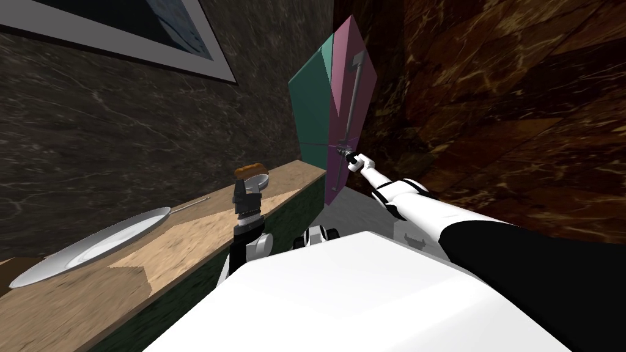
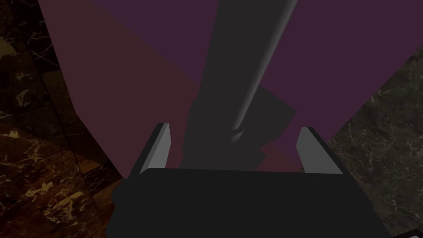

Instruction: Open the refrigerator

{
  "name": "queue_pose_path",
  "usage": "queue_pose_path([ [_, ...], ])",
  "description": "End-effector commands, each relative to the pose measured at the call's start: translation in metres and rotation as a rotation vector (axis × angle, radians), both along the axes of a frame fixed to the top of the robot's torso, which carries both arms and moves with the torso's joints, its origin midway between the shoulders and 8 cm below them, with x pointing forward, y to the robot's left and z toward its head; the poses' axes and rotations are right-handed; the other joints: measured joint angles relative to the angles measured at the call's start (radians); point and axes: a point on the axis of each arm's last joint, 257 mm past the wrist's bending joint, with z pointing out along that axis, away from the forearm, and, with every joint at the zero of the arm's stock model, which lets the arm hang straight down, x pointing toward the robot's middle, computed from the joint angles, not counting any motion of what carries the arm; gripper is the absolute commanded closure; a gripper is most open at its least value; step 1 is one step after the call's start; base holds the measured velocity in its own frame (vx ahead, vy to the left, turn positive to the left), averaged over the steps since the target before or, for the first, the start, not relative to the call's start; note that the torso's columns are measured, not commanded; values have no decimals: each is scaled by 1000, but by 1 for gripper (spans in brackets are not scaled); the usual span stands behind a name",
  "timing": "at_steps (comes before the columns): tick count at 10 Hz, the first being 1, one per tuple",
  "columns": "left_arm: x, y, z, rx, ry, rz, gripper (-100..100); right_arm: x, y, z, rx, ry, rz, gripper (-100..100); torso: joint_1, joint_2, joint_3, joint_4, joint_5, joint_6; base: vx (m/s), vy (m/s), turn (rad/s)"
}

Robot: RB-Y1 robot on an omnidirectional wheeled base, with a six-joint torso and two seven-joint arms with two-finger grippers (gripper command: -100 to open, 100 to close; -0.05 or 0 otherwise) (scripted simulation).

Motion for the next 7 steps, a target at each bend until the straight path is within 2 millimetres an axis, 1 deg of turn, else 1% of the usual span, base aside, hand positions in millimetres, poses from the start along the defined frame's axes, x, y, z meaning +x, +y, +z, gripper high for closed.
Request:
queue_pose_path([
  [1,0,0,0,0,0,0,0,9,0,22,-44,1,-39,-100,0,-1,-1,0,0,0,-12,-10,-2],
  [2,0,0,0,0,0,0,0,11,3,30,-44,-11,-35,-100,0,-1,-1,0,0,-1,-8,-9,6],
  [3,0,0,0,0,0,0,0,15,0,28,-71,14,-62,-100,0,-1,-1,-1,0,0,-20,-7,-7],
  [4,0,0,0,0,0,0,0,17,5,42,-71,-5,-56,-100,-1,-3,-3,0,0,-1,-28,-2,-10],
  [5,0,0,0,0,0,0,0,20,3,38,-98,22,-80,-100,0,-4,-3,2,2,-1,-30,-9,-13],
  [6,0,0,0,0,0,0,0,22,8,51,-98,4,-75,-100,0,-4,-3,3,3,-1,-25,-12,3],
  [7,0,0,0,0,0,0,0,22,8,51,-98,4,-75,-100,0,-5,-4,6,4,-1,-8,-6,-5],
])
